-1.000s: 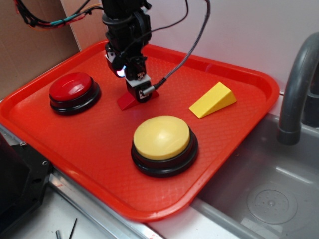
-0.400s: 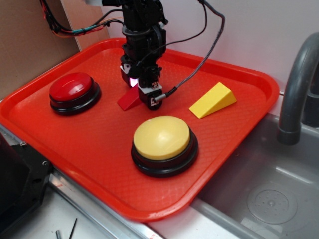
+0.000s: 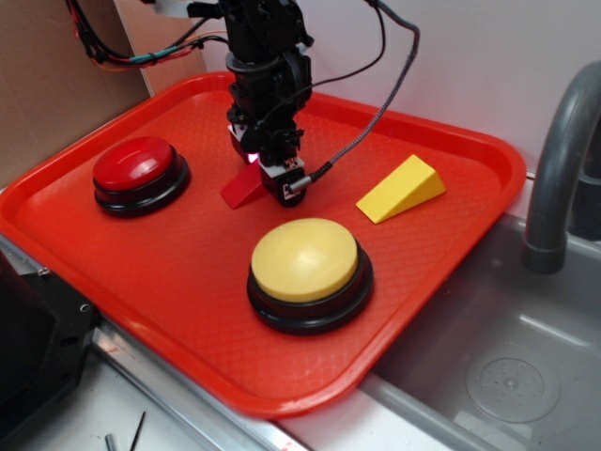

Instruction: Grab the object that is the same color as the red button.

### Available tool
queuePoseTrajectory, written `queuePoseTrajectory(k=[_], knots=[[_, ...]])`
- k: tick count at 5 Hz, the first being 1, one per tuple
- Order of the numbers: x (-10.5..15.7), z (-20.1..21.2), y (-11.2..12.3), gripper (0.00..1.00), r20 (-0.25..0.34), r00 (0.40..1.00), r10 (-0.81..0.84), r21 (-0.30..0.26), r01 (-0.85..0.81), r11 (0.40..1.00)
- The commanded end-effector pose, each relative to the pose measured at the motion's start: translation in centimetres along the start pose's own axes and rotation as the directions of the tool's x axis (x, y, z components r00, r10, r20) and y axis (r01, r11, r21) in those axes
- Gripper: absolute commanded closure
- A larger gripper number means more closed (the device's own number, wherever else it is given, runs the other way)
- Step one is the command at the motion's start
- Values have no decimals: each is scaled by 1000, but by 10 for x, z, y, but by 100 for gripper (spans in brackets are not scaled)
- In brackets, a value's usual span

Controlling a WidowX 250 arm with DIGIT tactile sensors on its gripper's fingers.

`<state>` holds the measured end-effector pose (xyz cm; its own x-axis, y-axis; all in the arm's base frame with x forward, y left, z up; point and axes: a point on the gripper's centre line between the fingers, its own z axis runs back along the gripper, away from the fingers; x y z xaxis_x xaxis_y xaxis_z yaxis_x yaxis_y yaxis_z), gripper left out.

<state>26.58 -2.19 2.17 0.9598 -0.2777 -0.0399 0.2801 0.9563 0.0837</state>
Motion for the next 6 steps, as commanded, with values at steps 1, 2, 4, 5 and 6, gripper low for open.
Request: queuePoseTrajectory(k=[1, 2, 4, 5, 6], knots=[[15, 77, 11, 100, 65, 992, 111, 7, -112, 994], [10, 107, 16, 100, 100, 983, 155, -30, -153, 988], [-41, 166, 23, 100, 207, 921, 331, -101, -316, 943], [-57, 171, 18, 100, 246, 904, 350, -78, -341, 937], [-63, 171, 14, 100, 215, 909, 356, -109, -340, 934]])
